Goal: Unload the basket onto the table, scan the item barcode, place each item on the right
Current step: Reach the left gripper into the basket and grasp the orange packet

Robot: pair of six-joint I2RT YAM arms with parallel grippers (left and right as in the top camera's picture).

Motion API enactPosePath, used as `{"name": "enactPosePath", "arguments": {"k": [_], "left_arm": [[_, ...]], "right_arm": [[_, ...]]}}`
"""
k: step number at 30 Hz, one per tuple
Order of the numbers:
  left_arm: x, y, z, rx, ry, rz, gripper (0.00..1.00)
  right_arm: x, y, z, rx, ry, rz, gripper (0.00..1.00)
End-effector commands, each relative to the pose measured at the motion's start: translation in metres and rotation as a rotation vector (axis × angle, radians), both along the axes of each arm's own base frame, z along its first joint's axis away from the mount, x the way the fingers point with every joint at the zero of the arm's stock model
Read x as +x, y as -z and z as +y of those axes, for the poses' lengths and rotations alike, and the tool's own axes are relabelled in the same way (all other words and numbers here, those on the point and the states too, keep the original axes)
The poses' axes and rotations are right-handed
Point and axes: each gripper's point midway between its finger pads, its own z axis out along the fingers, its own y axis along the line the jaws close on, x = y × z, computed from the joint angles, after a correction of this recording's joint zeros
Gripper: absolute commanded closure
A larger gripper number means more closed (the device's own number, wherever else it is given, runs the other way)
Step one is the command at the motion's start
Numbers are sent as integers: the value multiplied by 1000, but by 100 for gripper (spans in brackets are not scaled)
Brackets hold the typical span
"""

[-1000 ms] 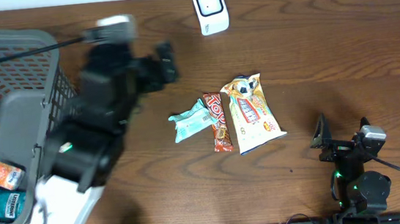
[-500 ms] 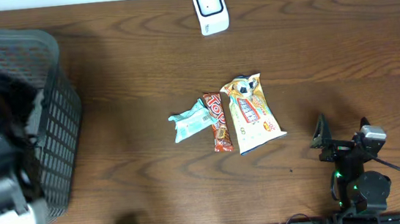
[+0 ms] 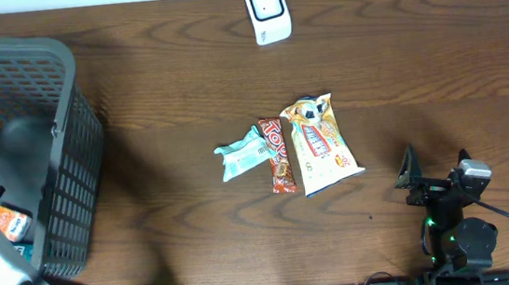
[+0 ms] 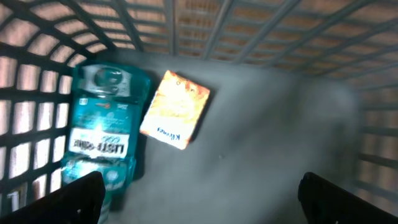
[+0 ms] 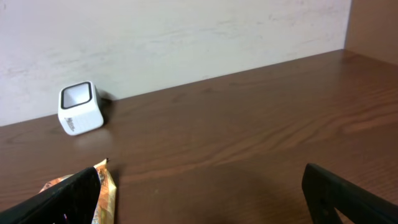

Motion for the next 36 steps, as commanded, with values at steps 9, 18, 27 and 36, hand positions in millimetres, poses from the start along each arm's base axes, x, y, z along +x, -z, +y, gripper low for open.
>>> {"name": "enactPosePath", "arguments": {"k": [9,18,27,36], "left_arm": [[7,105,8,-165,164,231,18],[1,142,11,-205,156,320,26],[-16,154,15,-191,139,422,92],[-12,144,5,-222,141,367,93]], "right_arm": [[0,0,-1,11,4,-2,1],[0,0,-1,11,4,-2,1],[0,0,-1,11,4,-2,1],[0,0,-1,11,4,-2,1]]}}
